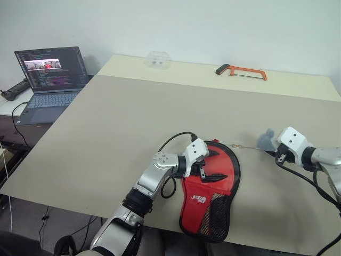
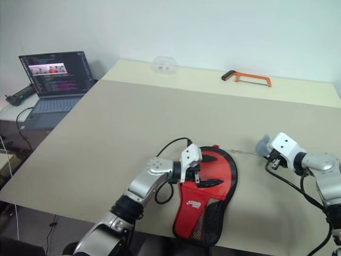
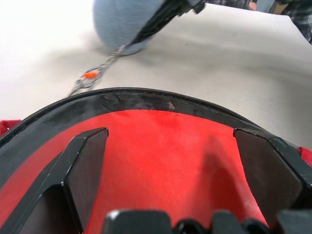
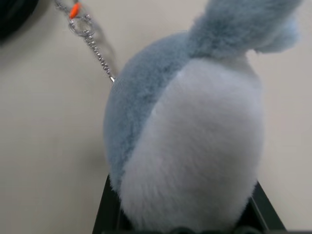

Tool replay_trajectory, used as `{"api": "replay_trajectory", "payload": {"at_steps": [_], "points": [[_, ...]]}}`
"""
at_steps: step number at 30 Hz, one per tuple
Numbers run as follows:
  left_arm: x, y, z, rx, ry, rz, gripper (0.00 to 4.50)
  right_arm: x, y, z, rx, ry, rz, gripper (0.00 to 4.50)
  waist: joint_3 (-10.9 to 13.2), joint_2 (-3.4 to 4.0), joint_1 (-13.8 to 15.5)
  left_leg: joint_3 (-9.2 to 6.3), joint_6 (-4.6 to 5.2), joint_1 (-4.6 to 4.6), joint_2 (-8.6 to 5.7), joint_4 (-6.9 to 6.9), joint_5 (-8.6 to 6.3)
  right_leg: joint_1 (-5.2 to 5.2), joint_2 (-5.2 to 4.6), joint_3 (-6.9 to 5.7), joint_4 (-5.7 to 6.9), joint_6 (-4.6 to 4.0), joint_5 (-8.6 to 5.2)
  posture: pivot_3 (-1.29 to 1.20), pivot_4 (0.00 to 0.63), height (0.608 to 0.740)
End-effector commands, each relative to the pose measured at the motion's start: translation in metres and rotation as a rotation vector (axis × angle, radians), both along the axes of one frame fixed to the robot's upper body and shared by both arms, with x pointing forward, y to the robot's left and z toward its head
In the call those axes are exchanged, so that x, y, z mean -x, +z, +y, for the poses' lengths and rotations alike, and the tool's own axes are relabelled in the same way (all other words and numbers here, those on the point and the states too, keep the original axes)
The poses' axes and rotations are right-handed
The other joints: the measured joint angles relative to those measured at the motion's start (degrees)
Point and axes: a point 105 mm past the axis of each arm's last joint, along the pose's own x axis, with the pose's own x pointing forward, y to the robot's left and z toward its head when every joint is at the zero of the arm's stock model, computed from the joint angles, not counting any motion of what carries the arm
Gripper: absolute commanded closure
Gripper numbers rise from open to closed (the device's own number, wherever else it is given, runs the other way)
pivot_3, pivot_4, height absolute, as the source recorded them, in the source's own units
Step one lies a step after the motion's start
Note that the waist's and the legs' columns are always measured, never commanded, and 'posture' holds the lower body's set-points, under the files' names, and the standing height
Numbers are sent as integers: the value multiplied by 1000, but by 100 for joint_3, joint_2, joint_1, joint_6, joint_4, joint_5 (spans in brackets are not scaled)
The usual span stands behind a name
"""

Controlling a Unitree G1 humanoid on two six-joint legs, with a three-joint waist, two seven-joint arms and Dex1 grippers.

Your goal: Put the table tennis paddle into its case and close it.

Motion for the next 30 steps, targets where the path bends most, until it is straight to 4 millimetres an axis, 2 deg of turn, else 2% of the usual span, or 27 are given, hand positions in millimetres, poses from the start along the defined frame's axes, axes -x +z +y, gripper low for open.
{"api": "replay_trajectory", "payload": {"at_steps": [1, 9, 11, 16, 25, 30], "points": [[3, -11, 0, -30, -16, 33, 0, 13, 10, -19, 27, -29, 5, 3541, -1, 3, 21, 0, 0, 0, 0, 1, 0, 0, 0, 0, 0, 0, 0, 0, 150, 740], [3, -12, -2, -44, -50, 28, 0, 61, -2, -28, -15, 14, 178, 3541, -5, 9, 61, -9, 4, -1, -16, 0, -1, 8, -9, -7, -4, 2, -1, 0, 150, 740], [2, -13, -1, -51, -57, 25, 0, 78, -8, -26, -23, 53, 252, 3541, -7, 11, 67, -17, 5, 0, -26, -1, 0, 11, -13, -10, -5, 3, -2, 0, 150, 740], [1, -14, -1, -58, -65, 24, 0, 126, -13, 0, -83, 217, 446, 3542, -8, 9, 69, -35, 13, -4, -60, -2, -1, 16, -38, -15, -6, 20, -11, 0, 150, 740], [-2, -19, 2, -79, -62, 25, 0, 171, -21, 48, -173, 428, 623, 3542, -9, 7, 31, -56, 40, -2, -70, 3, -8, 23, -42, -26, 1, 25, -9, 0, 150, 740], [-5, -20, 4, -94, -57, 24, 0, 209, -27, 83, -217, 591, 744, 3542, -10, 7, 29, -69, 41, -5, -72, 3, -8, 25, -42, -34, 1, 25, -9, 0, 150, 740]]}}
